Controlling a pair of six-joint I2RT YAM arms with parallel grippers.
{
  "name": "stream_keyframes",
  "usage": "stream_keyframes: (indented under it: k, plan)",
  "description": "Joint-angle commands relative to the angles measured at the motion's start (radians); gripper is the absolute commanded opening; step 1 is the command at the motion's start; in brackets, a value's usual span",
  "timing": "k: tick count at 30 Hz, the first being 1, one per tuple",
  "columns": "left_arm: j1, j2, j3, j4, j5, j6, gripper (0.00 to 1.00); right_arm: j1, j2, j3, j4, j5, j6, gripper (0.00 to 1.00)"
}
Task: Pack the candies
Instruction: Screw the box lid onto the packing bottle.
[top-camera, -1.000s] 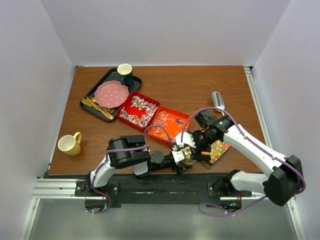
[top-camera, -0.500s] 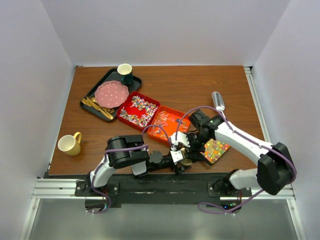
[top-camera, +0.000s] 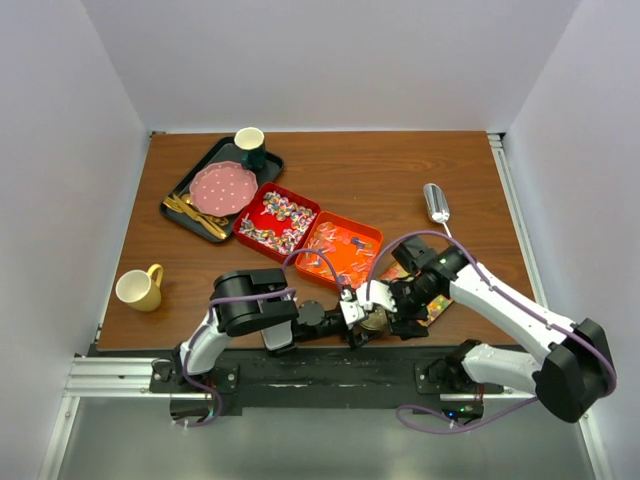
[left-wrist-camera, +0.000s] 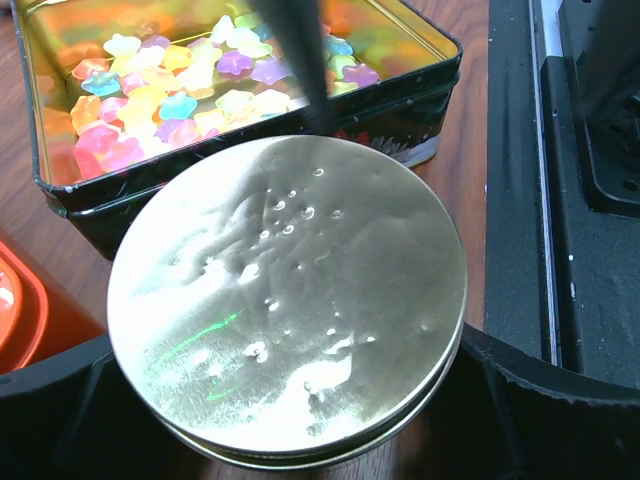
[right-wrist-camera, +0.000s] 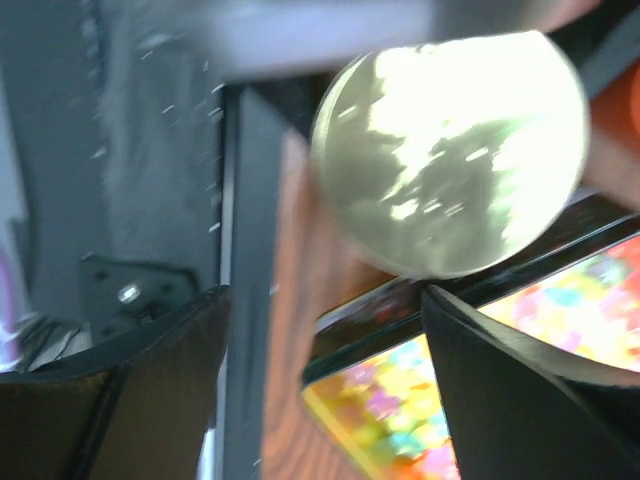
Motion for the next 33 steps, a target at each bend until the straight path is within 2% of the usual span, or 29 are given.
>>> stream_keyframes:
  k: [1,4,8,12,16,23,33]
  plan:
    - [0.03,0.061,-0.06,0.215,-0.015,0.04,0.0,-0.037,-0.066,0.007,-0.071,0.019,0.034,0.78]
    - [0.021,0.06,-0.062,0.197,0.024,0.046,0.0,-0.109,-0.039,0.062,-0.002,-0.013,0.111,0.79]
    - [0.009,0.061,-0.06,0.175,0.056,0.037,0.0,-0.111,0.07,0.158,0.077,-0.115,0.2,0.81]
    - [0.007,0.058,-0.044,0.121,0.054,0.019,0.0,-0.082,0.153,0.169,0.178,-0.174,0.231,0.81]
    - [0.007,0.049,-0.048,0.106,0.03,0.029,0.0,-0.038,0.203,0.185,0.15,-0.198,0.205,0.81]
    - [0.01,0.046,-0.059,0.132,-0.002,0.04,0.0,-0.01,0.213,0.11,0.164,-0.159,0.185,0.81]
    - [0.07,0.047,-0.064,0.146,-0.019,0.039,0.0,-0.011,0.064,0.039,-0.033,-0.084,0.151,0.8]
